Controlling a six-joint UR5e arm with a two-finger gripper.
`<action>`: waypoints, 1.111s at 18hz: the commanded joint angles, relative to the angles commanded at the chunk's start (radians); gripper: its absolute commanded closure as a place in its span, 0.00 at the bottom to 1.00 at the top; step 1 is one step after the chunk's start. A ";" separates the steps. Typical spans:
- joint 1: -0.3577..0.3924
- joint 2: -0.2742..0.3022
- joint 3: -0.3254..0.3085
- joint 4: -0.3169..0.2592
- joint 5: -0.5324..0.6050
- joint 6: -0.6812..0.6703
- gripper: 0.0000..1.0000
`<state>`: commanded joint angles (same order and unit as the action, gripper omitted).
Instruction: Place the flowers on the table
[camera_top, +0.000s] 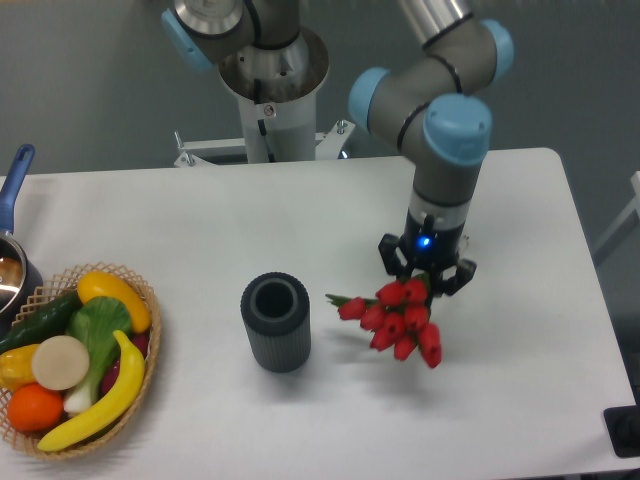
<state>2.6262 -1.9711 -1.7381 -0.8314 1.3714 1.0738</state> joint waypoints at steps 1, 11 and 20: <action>-0.005 -0.008 0.002 0.000 0.000 0.000 0.55; 0.000 0.008 0.005 0.003 0.002 0.060 0.00; 0.109 0.135 0.009 -0.008 0.015 0.169 0.00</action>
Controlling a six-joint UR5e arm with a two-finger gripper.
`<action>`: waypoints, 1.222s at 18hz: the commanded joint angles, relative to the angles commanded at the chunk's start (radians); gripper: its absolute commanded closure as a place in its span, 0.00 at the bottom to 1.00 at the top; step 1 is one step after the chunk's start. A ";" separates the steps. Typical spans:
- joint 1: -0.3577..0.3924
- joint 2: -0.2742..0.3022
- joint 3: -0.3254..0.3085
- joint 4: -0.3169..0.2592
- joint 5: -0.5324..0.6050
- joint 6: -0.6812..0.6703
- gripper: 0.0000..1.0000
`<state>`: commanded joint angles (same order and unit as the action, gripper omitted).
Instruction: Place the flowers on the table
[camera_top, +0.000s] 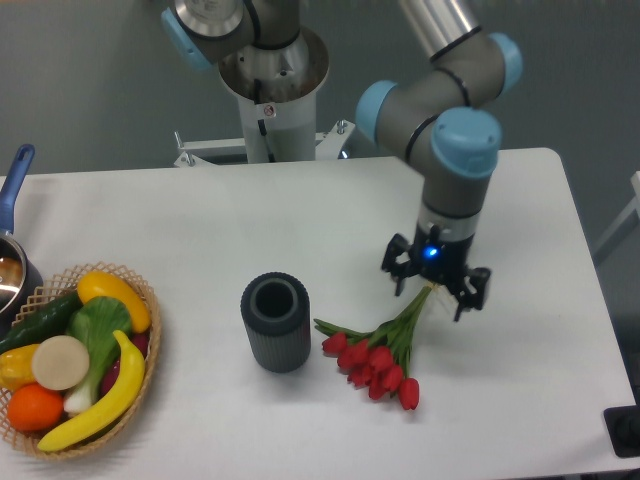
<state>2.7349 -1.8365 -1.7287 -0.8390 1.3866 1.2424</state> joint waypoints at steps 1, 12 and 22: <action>0.014 0.019 -0.011 0.000 0.005 0.032 0.00; 0.137 0.170 -0.012 -0.186 0.111 0.399 0.00; 0.224 0.223 -0.018 -0.242 0.060 0.520 0.00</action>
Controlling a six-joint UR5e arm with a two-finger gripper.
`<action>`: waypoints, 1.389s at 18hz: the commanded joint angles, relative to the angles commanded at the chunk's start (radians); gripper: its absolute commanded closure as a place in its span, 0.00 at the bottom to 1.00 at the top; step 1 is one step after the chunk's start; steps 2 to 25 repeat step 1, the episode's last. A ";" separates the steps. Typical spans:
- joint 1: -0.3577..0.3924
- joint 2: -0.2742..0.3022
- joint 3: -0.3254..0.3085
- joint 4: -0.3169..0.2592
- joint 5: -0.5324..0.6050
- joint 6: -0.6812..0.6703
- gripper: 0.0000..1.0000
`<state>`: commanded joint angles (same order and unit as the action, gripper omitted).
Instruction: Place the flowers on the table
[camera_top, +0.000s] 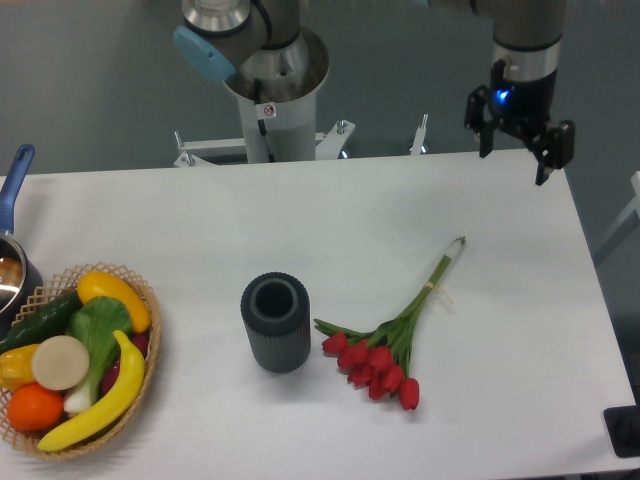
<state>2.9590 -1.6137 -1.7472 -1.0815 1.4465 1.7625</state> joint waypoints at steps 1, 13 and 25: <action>0.002 0.003 0.000 0.000 0.000 -0.002 0.00; 0.002 0.003 0.000 0.000 0.000 -0.002 0.00; 0.002 0.003 0.000 0.000 0.000 -0.002 0.00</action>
